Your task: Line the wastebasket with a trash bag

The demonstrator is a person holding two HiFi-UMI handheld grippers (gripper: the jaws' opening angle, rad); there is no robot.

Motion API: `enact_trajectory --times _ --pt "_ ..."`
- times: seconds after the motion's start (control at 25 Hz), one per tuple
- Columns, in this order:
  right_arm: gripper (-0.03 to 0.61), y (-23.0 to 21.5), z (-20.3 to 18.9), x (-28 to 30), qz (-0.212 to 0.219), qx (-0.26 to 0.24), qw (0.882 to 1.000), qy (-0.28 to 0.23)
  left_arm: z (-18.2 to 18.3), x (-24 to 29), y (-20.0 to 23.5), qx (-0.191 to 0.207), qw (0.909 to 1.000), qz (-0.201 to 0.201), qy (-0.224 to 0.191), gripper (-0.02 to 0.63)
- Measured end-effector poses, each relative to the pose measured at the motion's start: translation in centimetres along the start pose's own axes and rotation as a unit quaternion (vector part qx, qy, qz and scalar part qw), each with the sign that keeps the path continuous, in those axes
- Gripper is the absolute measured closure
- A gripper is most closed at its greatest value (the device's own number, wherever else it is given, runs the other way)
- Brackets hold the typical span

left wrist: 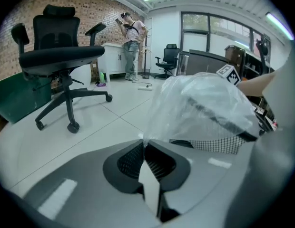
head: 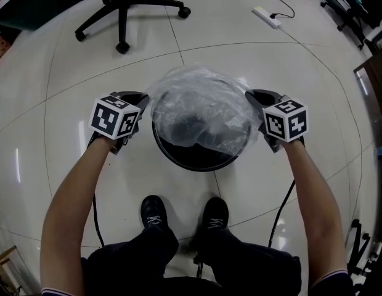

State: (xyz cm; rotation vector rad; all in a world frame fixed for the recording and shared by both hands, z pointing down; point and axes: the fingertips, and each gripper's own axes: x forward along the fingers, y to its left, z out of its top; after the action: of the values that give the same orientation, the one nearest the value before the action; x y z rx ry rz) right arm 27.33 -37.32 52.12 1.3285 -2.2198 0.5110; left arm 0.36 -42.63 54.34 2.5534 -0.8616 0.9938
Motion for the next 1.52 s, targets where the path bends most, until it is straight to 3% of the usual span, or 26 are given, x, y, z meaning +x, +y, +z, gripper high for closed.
enact_trajectory --times 0.72,1.52 --pt "0.577 -1.8 -1.0 2.4 -0.001 0.008 1.000 0.017 -0.3 2.9 0.7 -0.009 0.9998 0.002 0.017 0.603" --pt "0.577 0.2 -6.1 2.1 0.015 0.035 0.997 0.061 -5.0 2.8 -1.5 -0.011 0.9964 -0.027 0.079 0.603"
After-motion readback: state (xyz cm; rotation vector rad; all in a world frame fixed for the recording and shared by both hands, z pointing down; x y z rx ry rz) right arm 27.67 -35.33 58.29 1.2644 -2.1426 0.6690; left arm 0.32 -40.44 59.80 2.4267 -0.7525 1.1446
